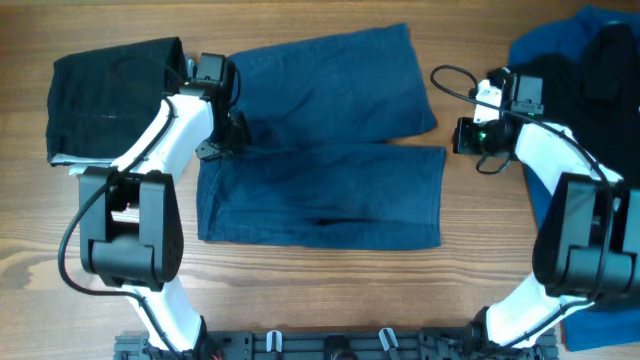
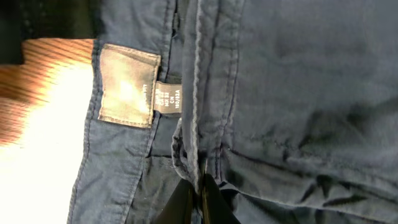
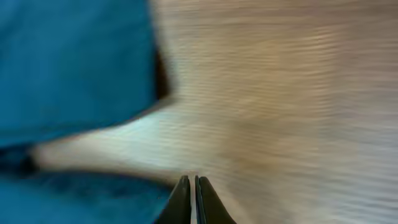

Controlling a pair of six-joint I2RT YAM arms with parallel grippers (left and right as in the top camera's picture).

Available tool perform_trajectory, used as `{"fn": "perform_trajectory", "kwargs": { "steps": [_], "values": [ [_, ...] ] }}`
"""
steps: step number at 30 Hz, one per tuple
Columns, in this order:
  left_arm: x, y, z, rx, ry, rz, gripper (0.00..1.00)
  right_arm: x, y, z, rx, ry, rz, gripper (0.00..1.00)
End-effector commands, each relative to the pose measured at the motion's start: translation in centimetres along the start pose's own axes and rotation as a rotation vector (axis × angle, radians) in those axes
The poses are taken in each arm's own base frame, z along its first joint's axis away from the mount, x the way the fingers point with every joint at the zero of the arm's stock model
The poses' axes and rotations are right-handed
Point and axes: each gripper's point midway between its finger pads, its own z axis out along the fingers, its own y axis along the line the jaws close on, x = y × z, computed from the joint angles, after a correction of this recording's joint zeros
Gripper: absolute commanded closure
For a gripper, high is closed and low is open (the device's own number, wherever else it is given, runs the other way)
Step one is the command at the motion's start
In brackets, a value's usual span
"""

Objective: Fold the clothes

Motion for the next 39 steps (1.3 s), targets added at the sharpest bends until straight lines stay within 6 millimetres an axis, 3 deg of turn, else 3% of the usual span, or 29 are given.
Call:
{"fn": "perform_trajectory", "kwargs": {
  "steps": [1, 4, 12, 21, 22, 23, 26, 27, 28, 31, 34, 36, 38, 39],
  "values": [
    [0.5, 1.4, 1.2, -0.07, 0.013, -0.035, 0.94, 0.1, 5.5, -1.5, -0.301, -0.023, -0.084, 0.96],
    [0.4, 1.3, 1.2, -0.067, 0.008, -0.036, 0.93, 0.1, 7.5, -2.1, -0.428, -0.028, -0.073, 0.96],
    [0.2, 1.4, 1.2, -0.076, 0.001, -0.046, 0.96, 2.0, 6.2, 0.8, -0.348, 0.008, -0.07, 0.95],
    [-0.1, 2.1, 1.2, -0.117, -0.02, -0.061, 0.94, 4.9, 0.2, 4.6, -0.035, 0.096, 0.15, 0.95],
    [-0.1, 2.2, 1.2, -0.117, -0.019, -0.061, 0.9, 5.1, -0.3, 4.9, -0.011, 0.103, 0.166, 0.95],
    [0.0, 2.2, 1.2, -0.118, -0.016, -0.061, 0.79, 5.3, -0.5, 5.1, 0.001, 0.11, 0.177, 0.95],
    [0.0, 2.7, 1.1, -0.145, -0.019, -0.058, 0.23, 5.6, -0.7, 5.3, 0.005, 0.119, 0.181, 0.95],
    [-0.3, 3.1, 0.9, -0.169, -0.036, -0.058, 0.11, 5.5, -0.6, 5.3, 0.004, 0.117, 0.181, 0.96],
    [-0.9, 3.4, 0.4, -0.19, -0.066, -0.06, 0.04, 5.4, -0.7, 5.3, 0.005, 0.116, 0.18, 0.96],
    [-3.2, 2.5, -2.6, -0.148, -0.157, -0.075, 0.02, 4.2, -1.7, 4.6, 0.075, 0.096, 0.17, 0.96],
    [-5.1, 0.9, -6.3, -0.061, -0.242, -0.083, 0.05, 0.4, -0.8, 2.0, 0.059, 0.026, 0.139, 0.9],
    [-5.2, -0.9, -7.8, 0.049, -0.252, -0.077, 0.23, -1.8, 0.3, -0.2, 0.032, -0.007, 0.127, 0.89],
    [-4.3, -3.2, -8.0, 0.178, -0.199, -0.056, 0.64, -3.5, 1.8, -2.4, -0.018, -0.038, 0.115, 0.9],
    [-3.7, -4.0, -7.8, 0.226, -0.164, -0.049, 0.94, -3.9, 2.6, -3.0, -0.051, -0.05, 0.107, 0.92]
  ]
}}
